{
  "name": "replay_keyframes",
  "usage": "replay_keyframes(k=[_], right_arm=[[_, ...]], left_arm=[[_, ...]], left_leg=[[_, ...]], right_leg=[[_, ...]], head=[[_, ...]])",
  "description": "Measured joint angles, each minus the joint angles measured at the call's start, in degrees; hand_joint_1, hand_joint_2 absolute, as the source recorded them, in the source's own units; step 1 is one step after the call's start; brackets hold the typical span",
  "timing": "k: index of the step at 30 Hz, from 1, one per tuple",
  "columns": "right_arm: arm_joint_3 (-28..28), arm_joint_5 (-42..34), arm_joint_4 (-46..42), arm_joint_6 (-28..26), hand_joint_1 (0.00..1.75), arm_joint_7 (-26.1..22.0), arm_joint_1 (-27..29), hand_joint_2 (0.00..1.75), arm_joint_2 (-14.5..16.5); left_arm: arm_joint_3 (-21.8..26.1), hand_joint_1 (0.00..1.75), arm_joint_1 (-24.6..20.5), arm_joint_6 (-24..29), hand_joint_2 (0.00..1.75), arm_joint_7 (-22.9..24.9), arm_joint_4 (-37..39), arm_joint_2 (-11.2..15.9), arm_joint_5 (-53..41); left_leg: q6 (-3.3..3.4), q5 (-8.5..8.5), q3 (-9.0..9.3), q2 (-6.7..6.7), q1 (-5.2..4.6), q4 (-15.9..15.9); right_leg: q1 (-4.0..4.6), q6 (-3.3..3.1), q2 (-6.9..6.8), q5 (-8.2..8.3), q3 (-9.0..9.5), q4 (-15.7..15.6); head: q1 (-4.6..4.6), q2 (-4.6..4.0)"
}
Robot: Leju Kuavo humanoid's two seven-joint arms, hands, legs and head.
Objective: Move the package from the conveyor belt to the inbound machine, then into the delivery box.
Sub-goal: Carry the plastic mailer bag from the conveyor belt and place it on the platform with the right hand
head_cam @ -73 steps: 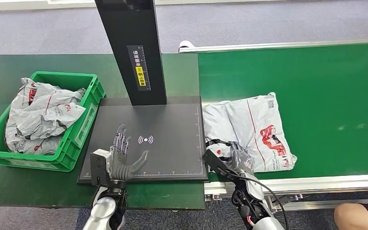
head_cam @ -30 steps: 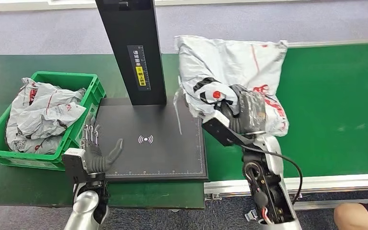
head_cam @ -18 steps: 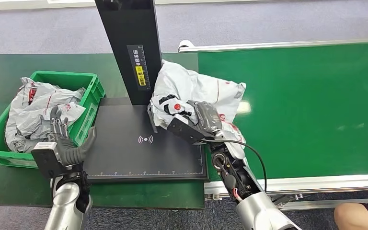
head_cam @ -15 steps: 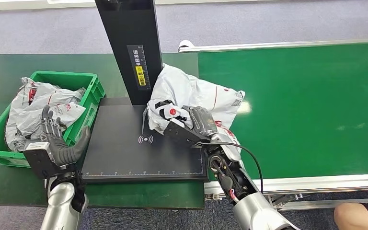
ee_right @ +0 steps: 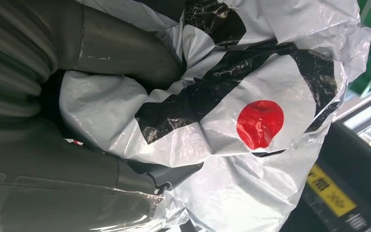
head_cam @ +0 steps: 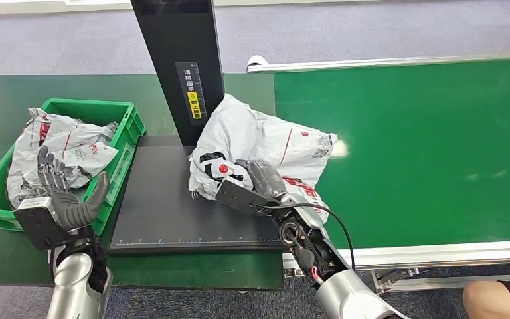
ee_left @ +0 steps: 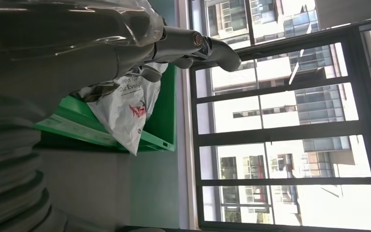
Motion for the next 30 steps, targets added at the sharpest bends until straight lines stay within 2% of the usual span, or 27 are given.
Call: replay_keyframes(k=[6, 7, 10, 11, 30], right_arm=[[1.8, -0.9, -0.2, 1.6, 1.75, -0.1, 0.1, 1.75, 0.6], [2.2, -1.3, -0.2, 2.0, 1.67, -0.1, 0.2, 1.75, 0.6], [3.2, -2.2, -0.3, 2.7, 0.36, -0.1, 0.6, 1.75, 0.9], [3.5, -2.5, -0.3, 2.9, 0.0, -0.1, 0.7, 1.75, 1.0], [4.5, -5.3, -0.2, 4.4, 0.0, -0.1, 0.8, 1.75, 1.2]], left_arm=[[0.1, 0.0, -0.8, -0.4, 1.75, 0.0, 0.4, 0.0, 0.0], [0.1, 0.0, -1.0, -0.4, 1.75, 0.0, 0.5, 0.0, 0.0], [0.1, 0.0, -1.5, -0.5, 1.75, 0.1, 1.0, 0.0, 0.0], [0.1, 0.0, -1.6, -0.5, 1.75, 0.1, 1.2, 0.0, 0.0], [0.1, 0.0, -3.0, -0.6, 1.75, 0.1, 3.3, -0.3, -0.2]], left_leg=[[0.0, 0.0, 0.0, 0.0, 0.0, 0.0], [0.0, 0.0, 0.0, 0.0, 0.0, 0.0], [0.0, 0.0, 0.0, -0.01, 0.0, 0.0], [0.0, 0.0, 0.0, -0.01, 0.0, 0.0], [0.0, 0.0, 0.0, -0.01, 0.0, 0.0]], right_leg=[[0.0, 0.0, 0.0, 0.0, -0.01, 0.0], [0.0, 0.0, 0.0, 0.0, -0.01, 0.0], [0.0, 0.0, 0.0, 0.0, -0.01, 0.0], [0.0, 0.0, 0.0, 0.0, -0.01, 0.0], [0.0, 0.0, 0.0, 0.0, -0.01, 0.0]], head=[[0.0, 0.0], [0.0, 0.0], [0.0, 0.01], [0.0, 0.0], [0.0, 0.0]])
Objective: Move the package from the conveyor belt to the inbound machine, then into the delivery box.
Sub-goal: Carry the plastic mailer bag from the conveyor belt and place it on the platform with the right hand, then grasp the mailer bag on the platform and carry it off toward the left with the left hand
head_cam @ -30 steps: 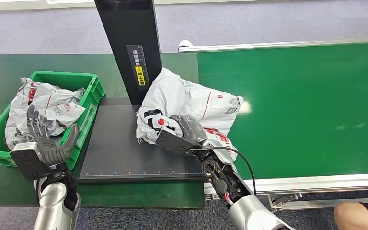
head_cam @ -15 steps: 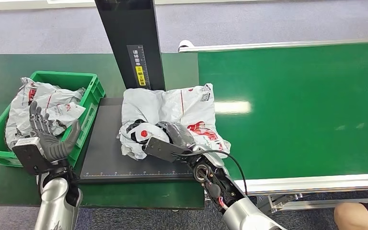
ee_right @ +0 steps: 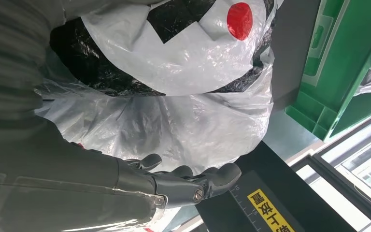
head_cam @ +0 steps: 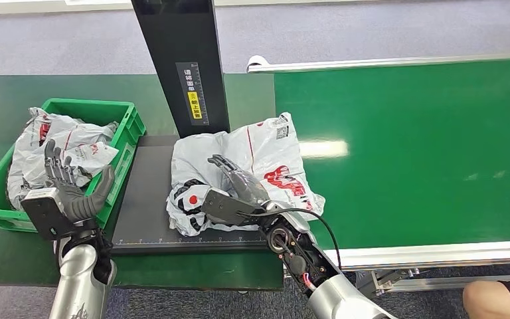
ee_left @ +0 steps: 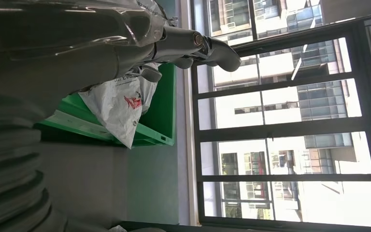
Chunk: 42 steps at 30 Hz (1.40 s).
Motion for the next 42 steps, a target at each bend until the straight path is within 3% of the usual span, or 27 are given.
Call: replay_keyframes(k=[13, 19, 24, 26, 29, 35, 42], right_arm=[[-0.5, -3.9, -0.6, 0.0, 0.0, -1.3, 0.1, 1.75, -0.2], [-4.6, -12.8, -11.1, -0.3, 0.0, -4.2, 3.0, 1.75, -2.6], [-10.1, -18.9, -25.7, -1.3, 0.0, -4.0, 8.1, 1.75, -6.4], [-13.2, -21.8, -30.6, -1.6, 0.0, -4.0, 11.9, 1.75, -7.9], [-19.5, -23.2, -35.8, 0.0, 0.0, -5.1, 19.1, 1.75, -9.5], [-25.0, -22.2, -37.9, -0.3, 0.0, -5.5, 25.9, 1.75, -10.0], [-26.8, -22.2, -39.6, -0.6, 0.0, -5.1, 28.3, 1.75, -10.1]], left_arm=[[-0.1, 0.0, 0.0, -1.0, 1.75, 0.1, 0.0, -0.1, -1.0], [-2.9, 0.0, 0.8, -5.0, 1.75, 1.2, -0.2, -0.1, -6.2], [-9.3, 0.0, 2.5, -10.9, 1.75, 4.9, -2.0, 0.6, -17.7], [-14.1, 0.0, 1.7, -13.4, 1.75, 8.0, -0.7, 1.3, -27.1], [-23.7, 0.0, -0.9, -11.6, 1.75, 9.7, 7.3, 1.8, -35.9], [-32.9, 0.0, -4.9, -9.1, 1.75, 10.0, 20.0, 2.1, -38.8], [-37.1, 0.0, -9.0, -8.3, 1.75, 11.7, 29.3, 0.7, -40.8]], left_leg=[[0.0, 0.0, 0.0, 0.0, 0.0, 0.0], [0.01, 0.0, -0.01, -0.04, -0.02, 0.0], [0.04, -0.04, -0.02, -0.05, -0.03, 0.1], [0.08, -0.08, 0.01, -0.27, -0.03, 0.1], [0.12, -0.12, -0.01, -0.56, -0.03, 0.1], [0.13, -0.17, 0.03, -0.09, -0.02, 0.1], [0.14, -0.16, 0.03, -0.12, -0.03, 0.1]], right_leg=[[0.0, 0.0, 0.0, 0.0, -0.01, 0.0], [-0.02, 0.0, -0.01, 0.0, -0.01, 0.0], [-0.04, 0.02, -0.01, 0.0, -0.1, -0.1], [-0.05, 0.1, -0.24, -0.07, -0.01, -0.2], [-0.05, 0.19, -0.53, -0.12, 0.25, -0.2], [-0.04, 0.14, -0.05, -0.04, 0.1, -0.2], [-0.04, 0.15, -0.06, -0.04, 0.16, -0.2]], head=[[0.0, -0.01], [0.0, 0.01], [-0.01, 0.0], [-0.02, 0.0], [0.02, -0.01], [-0.02, 0.0], [-0.01, -0.01]])
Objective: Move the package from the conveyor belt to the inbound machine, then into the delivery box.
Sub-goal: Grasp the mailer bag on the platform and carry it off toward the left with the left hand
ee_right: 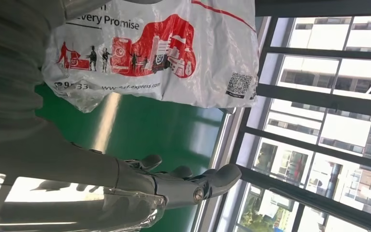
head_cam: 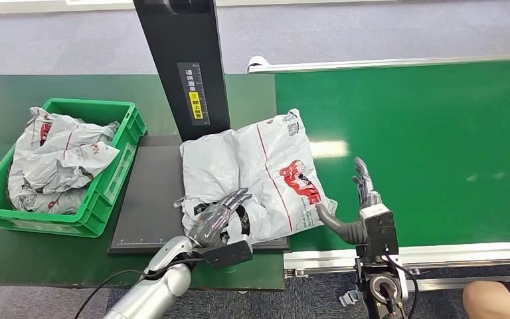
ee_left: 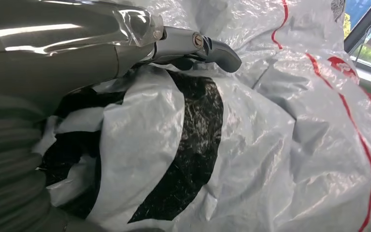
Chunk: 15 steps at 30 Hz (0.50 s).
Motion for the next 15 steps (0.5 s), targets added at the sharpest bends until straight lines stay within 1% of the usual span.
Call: replay_keyframes(k=[5, 8, 9, 12, 13, 15], right_arm=[[-0.1, -0.1, -0.5, 0.1, 0.0, 0.4, 0.1, 1.75, 0.2], [-0.1, -0.1, -0.7, 0.1, 0.0, 0.5, 0.2, 1.75, 0.3], [-0.1, -0.1, -0.7, 0.1, 0.0, 0.5, 0.2, 1.75, 0.3], [-0.1, -0.1, -0.7, 0.1, 0.0, 0.6, 0.2, 1.75, 0.4], [-0.1, -0.1, -0.8, 0.1, 0.0, 0.6, 0.2, 1.75, 0.4], [-0.1, -0.1, -0.9, 0.1, 0.0, 0.8, 0.3, 1.75, 0.4]], left_arm=[[-0.9, 0.0, -3.8, 2.4, 1.75, 0.5, 7.1, -2.4, -0.8], [-1.0, 0.02, -5.5, 2.9, 1.75, 0.4, 10.0, -3.3, -0.9], [-1.0, 0.42, -5.8, 2.9, 1.75, 0.4, 10.7, -3.5, -0.9], [-1.0, 1.71, -6.6, 3.8, 1.75, 0.6, 12.3, -4.0, -1.2], [-1.0, 1.75, -6.8, 4.5, 1.75, 0.8, 12.8, -4.1, -1.5], [-1.0, 1.75, -7.2, 6.5, 1.75, 1.3, 14.0, -4.3, -1.9]], left_leg=[[0.02, 0.01, 0.15, -0.11, -0.01, 0.0], [0.02, 0.01, 0.25, -0.11, -0.01, 0.0], [0.02, 0.01, 0.29, -0.11, 0.0, 0.0], [0.02, 0.02, 0.38, -0.1, 0.0, 0.0], [0.02, 0.02, 0.4, -0.1, 0.0, 0.0], [0.02, 0.02, 0.41, -0.09, 0.0, 0.0]], right_leg=[[-0.01, 0.01, -0.12, -0.01, 0.23, 0.0], [-0.01, 0.02, -0.12, 0.0, 0.34, 0.0], [-0.01, 0.01, -0.12, 0.0, 0.37, 0.0], [0.0, 0.01, -0.12, 0.0, 0.45, 0.0], [0.0, 0.01, -0.11, 0.0, 0.46, 0.0], [0.0, 0.01, -0.11, 0.0, 0.47, 0.0]], head=[[0.0, 0.01], [-0.01, 0.01], [-0.01, 0.01], [-0.01, 0.0], [-0.01, 0.01], [-0.01, 0.01]])
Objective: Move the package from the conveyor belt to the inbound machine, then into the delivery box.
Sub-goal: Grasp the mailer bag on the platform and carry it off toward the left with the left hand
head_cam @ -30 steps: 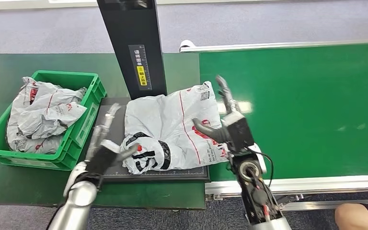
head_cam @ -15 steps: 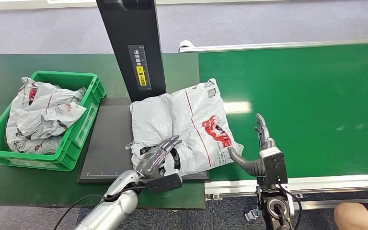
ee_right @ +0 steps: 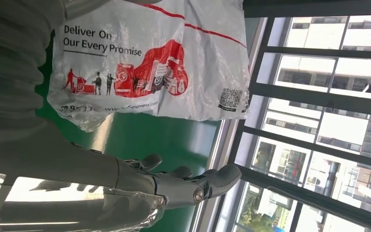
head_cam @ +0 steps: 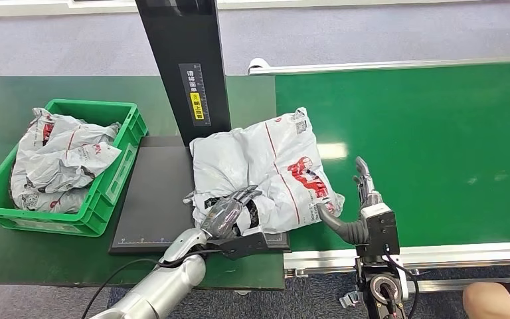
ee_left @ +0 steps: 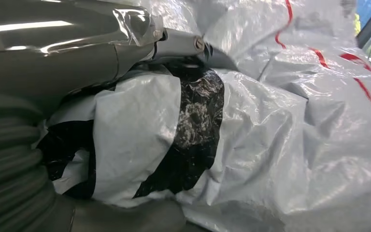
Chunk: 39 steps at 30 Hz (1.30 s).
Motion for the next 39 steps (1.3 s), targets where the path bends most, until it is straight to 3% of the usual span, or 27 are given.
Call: replay_keyframes(k=[8, 23, 26, 32, 34, 37, 39], right_arm=[[-0.5, 0.0, -0.2, 0.0, 0.0, 0.2, 0.3, 1.75, 0.0], [-1.0, -0.1, -0.2, 0.0, 0.0, 0.2, 0.4, 1.75, 0.0], [-1.4, -0.2, -0.3, -0.4, 0.0, 0.2, 0.9, 1.75, 0.0], [-2.2, -0.7, -1.2, -1.5, 0.0, 0.0, 2.9, 1.75, 0.0], [-2.6, -1.0, -1.6, -1.9, 0.0, -0.2, 3.7, 1.75, 0.0], [-3.2, -1.9, -2.1, -2.6, 0.0, -0.8, 5.1, 1.75, 0.0], [-3.6, -2.1, -2.4, -3.0, 0.0, -1.1, 6.0, 1.75, -0.1]], left_arm=[[1.3, 1.75, -1.0, 6.0, 1.75, -2.1, 1.9, 0.0, 2.7], [3.4, 1.75, -1.2, 7.4, 1.75, -4.2, 0.9, 0.4, 4.9], [5.6, 1.75, 1.0, 7.5, 1.75, -5.1, -5.1, 1.5, 8.0], [11.8, 1.75, 6.0, 8.7, 1.75, -4.7, -26.4, 5.4, 10.2], [14.7, 1.75, 7.1, 12.6, 1.75, -5.3, -34.3, 6.8, 10.2], [21.0, 1.75, 7.4, 23.6, 1.75, -5.5, -45.0, 10.7, 12.1], [26.4, 1.75, 6.2, 25.4, 1.75, -4.1, -49.1, 14.1, 13.2]], left_leg=[[0.0, 0.0, -0.01, 0.01, 0.0, 0.0], [0.0, 0.0, -0.02, 0.02, 0.0, 0.0], [0.0, 0.0, -0.07, 0.03, 0.01, 0.0], [-0.01, 0.01, -0.26, 0.03, 0.03, 0.0], [-0.01, 0.01, -0.31, 0.06, 0.04, 0.0], [-0.02, 0.0, -0.31, 0.18, 0.07, 0.0], [-0.04, 0.01, -0.3, 0.21, 0.13, 0.0]], right_leg=[[0.0, 0.0, 0.0, 0.0, -0.01, 0.0], [0.0, 0.0, 0.0, 0.0, -0.02, 0.0], [0.01, 0.0, 0.01, 0.0, -0.09, 0.0], [0.04, 0.0, 0.01, 0.0, -0.27, 0.0], [0.05, -0.01, 0.02, -0.01, -0.3, 0.1], [0.08, -0.02, 0.12, -0.01, -0.35, 0.1], [0.14, -0.04, 0.14, -0.03, -0.4, 0.1]], head=[[-0.01, -0.01], [0.0, -0.01], [0.0, 0.01], [0.0, -0.01], [0.02, 0.0], [0.02, -0.01], [0.01, -0.01]])
